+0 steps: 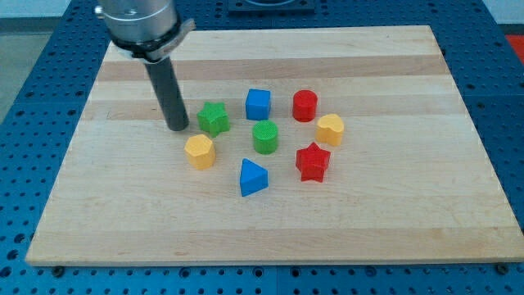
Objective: Push the green star to the green circle
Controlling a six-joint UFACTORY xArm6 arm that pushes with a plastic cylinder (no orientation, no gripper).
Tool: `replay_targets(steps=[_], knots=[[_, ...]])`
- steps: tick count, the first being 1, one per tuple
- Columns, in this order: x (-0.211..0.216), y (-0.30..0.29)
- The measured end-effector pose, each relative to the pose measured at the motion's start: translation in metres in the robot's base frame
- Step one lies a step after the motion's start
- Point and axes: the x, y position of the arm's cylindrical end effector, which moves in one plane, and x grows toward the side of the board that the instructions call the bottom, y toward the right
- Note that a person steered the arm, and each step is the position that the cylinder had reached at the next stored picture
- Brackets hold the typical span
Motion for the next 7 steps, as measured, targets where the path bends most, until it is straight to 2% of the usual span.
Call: replay_targets(steps=[3, 7], knots=[[0.020, 0.054], [0.058, 0.074]])
